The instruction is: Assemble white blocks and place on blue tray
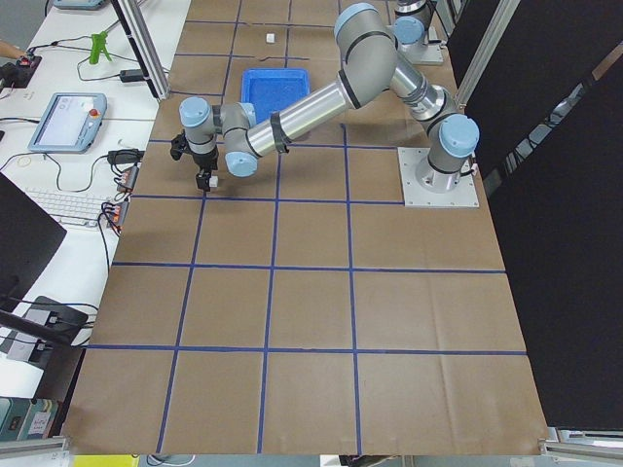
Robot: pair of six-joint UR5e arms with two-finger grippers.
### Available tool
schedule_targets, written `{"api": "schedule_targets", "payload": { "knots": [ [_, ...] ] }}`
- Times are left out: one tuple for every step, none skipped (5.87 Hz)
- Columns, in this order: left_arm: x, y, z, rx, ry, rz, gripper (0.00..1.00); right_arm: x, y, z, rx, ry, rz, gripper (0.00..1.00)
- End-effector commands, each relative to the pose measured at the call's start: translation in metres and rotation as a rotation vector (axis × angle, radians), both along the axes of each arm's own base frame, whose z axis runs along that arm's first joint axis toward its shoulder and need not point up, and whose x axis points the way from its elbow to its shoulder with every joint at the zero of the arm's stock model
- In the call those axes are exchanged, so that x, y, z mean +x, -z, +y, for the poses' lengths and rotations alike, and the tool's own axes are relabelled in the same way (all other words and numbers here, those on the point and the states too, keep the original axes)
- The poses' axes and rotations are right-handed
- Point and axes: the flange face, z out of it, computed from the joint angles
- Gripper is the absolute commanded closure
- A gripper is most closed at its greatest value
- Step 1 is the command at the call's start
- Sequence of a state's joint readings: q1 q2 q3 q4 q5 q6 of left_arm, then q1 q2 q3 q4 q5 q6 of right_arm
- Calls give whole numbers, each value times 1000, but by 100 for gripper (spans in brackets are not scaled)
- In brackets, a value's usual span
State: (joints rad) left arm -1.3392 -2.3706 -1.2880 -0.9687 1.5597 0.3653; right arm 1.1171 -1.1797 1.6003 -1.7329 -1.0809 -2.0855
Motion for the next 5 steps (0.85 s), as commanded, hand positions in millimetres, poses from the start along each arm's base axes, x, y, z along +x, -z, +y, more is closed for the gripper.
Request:
{"api": "schedule_targets", "payload": {
  "knots": [
    [0, -1, 0, -5, 4, -1, 79, -19, 69, -3, -32, 29, -86, 0],
    [0, -2, 1, 2, 4, 1, 92, -19, 98, -3, -36, -13, -100, 0],
    [-4, -13, 3, -7, 12, 0, 94, -14, 118, 7, -22, -45, -119, 0],
    [-18, -28, 7, -27, 52, 28, 94, -12, 123, 10, -19, -43, -122, 0],
    [-72, -47, 15, -57, 243, 54, 94, -13, 130, 7, -23, -43, -119, 0]
  ]
}}
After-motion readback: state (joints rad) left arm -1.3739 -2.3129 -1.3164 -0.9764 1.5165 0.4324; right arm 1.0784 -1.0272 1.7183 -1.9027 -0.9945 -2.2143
